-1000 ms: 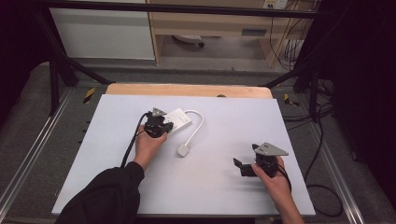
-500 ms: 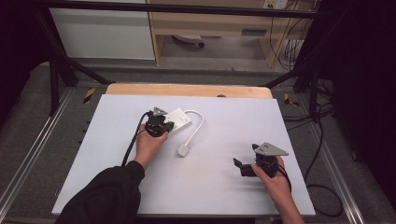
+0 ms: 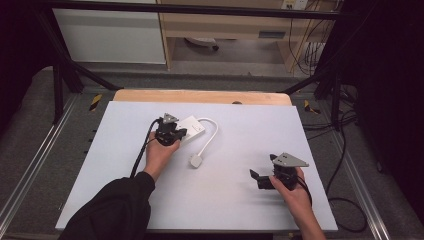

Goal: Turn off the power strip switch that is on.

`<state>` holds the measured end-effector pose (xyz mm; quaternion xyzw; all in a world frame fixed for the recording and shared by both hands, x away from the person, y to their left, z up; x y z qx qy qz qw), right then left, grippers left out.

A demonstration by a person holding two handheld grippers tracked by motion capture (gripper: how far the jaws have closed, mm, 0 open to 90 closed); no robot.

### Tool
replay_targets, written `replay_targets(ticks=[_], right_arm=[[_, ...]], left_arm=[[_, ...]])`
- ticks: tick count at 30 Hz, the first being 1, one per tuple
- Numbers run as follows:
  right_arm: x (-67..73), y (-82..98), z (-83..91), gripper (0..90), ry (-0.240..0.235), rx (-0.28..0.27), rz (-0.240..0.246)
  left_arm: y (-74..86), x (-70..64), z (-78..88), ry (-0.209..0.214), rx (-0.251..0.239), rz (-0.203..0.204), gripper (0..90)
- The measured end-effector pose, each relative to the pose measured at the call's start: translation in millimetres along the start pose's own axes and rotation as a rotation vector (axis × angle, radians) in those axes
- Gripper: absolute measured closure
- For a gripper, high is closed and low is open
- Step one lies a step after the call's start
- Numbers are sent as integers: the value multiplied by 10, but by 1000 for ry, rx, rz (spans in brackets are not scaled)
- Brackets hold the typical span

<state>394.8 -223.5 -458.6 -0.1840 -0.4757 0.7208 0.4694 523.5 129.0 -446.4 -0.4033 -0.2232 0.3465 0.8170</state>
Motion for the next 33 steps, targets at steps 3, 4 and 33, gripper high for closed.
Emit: replay_targets(ticks=[3, 4, 33], right_arm=[[1, 0, 0, 37, 0, 0, 0], [1, 0, 0, 37, -1, 0, 0], [4, 2, -4, 36, -2, 2, 2]], left_arm=[[-10, -2, 0, -1, -13, -2, 885], [-12, -1, -1, -1, -16, -5, 873], [-85, 4, 1, -22, -106, 12, 286]])
Point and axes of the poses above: each handheld gripper's, and its own axes: z roughly backward along the jaws, y roughly out of its underside, x roughly to its left, the point moved 3 cm from there along -z, roughly forward along the jaws, and after that the axes turned 12 degrees about -z, right-handed, at the moved point
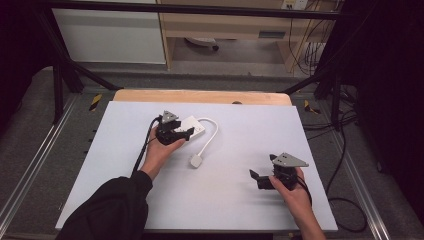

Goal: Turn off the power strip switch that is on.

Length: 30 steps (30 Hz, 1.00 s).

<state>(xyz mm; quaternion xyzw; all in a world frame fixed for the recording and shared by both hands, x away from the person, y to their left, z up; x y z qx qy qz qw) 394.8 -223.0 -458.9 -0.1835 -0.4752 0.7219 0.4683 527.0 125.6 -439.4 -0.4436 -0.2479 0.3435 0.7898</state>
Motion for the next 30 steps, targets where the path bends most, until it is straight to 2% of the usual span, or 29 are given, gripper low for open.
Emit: replay_targets(ticks=[4, 5, 15, 18, 26, 30], right_arm=[[0, 0, 1, 35, 0, 1, 1], [0, 0, 0, 35, 0, 1, 1], [0, 1, -1, 30, -1, 1, -3], [0, 0, -2, 30, -1, 0, -5], [-4, -1, -4, 28, 0, 1, -10], [-2, -3, -4, 26, -2, 1, -13]], left_arm=[[-3, -2, -13, -1, -1, 11, 88], [-9, -4, -12, -1, -6, 9, 80], [-91, 7, 15, -24, -42, 6, 74], [-99, 13, 25, -22, -48, 22, 74], [-143, 15, 76, -22, -60, 15, 72], [-172, 9, 116, -13, -76, 29, 72]])
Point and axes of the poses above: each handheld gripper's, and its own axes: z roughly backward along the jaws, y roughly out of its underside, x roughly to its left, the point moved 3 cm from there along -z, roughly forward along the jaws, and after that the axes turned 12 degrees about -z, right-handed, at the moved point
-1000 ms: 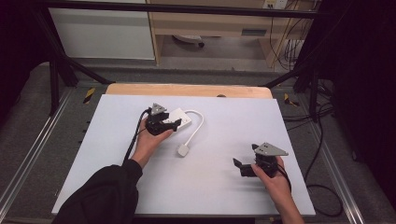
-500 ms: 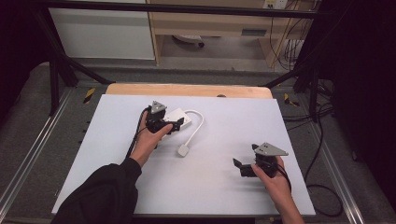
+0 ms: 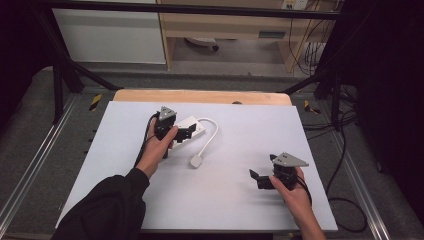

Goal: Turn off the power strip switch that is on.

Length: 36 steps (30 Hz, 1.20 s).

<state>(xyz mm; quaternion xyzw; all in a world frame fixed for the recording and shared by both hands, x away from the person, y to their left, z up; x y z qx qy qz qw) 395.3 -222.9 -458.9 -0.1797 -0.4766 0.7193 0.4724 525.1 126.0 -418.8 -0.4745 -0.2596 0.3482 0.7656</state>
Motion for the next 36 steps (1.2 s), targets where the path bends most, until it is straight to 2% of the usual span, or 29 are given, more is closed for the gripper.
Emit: replay_targets(ticks=[5, 18, 36], right_arm=[[-4, -3, 3, 25, -2, -2, -2], [0, -4, 3, 24, -7, -3, -3], [4, -3, -1, 23, -6, -1, -1]], left_arm=[[-41, -7, 61, 7, -10, -13, 68], [-144, 0, 275, 31, -42, -2, 60], [-254, -14, 618, 62, -80, -19, 54]])
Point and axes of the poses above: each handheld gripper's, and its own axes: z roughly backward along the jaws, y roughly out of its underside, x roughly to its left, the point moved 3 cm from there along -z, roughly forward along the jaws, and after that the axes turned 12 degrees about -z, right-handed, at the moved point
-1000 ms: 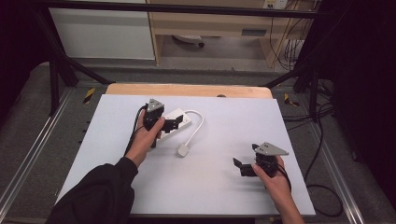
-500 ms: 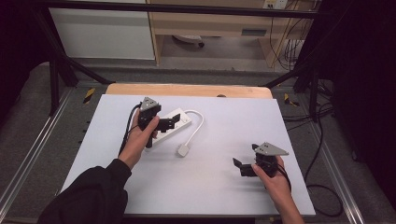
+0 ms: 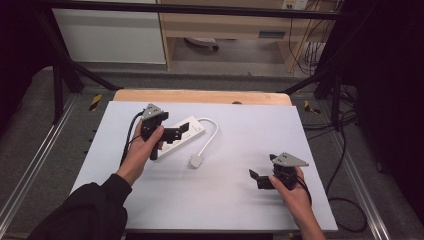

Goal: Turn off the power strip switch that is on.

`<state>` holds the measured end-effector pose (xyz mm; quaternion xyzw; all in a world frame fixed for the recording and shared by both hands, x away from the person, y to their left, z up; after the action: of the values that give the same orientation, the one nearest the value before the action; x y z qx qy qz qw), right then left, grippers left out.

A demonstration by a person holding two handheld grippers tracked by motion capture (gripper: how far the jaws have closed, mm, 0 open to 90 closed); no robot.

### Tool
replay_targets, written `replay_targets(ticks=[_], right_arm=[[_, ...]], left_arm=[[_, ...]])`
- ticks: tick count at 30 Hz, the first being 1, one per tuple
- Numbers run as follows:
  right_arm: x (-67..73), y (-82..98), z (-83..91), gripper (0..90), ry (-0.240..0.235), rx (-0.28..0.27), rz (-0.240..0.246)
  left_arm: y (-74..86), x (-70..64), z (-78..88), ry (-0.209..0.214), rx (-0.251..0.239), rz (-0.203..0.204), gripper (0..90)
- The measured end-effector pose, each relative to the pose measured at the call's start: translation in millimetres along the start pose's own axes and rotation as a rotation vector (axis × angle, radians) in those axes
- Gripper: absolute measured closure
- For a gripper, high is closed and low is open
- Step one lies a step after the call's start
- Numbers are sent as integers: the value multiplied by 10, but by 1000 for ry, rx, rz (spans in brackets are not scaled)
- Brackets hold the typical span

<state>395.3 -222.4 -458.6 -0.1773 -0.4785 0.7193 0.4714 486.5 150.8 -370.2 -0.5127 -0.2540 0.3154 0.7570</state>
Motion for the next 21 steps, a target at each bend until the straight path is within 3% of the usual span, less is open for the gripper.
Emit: replay_targets(ticks=[21], right_arm=[[9, 2, -5, 23, 1, 2, -3]], left_arm=[[79, 137, 413, -31, 3, -3, 54]])
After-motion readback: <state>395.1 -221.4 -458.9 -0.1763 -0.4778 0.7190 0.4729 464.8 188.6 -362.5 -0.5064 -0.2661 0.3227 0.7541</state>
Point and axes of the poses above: each handheld gripper's, and its own axes: z roughly backward along the jaws, y roughly out of its underside, x roughly to its left, the point moved 3 cm from there along -z, roughly forward along the jaws, and after that the axes turned 12 degrees about -z, right-handed, at the moved point
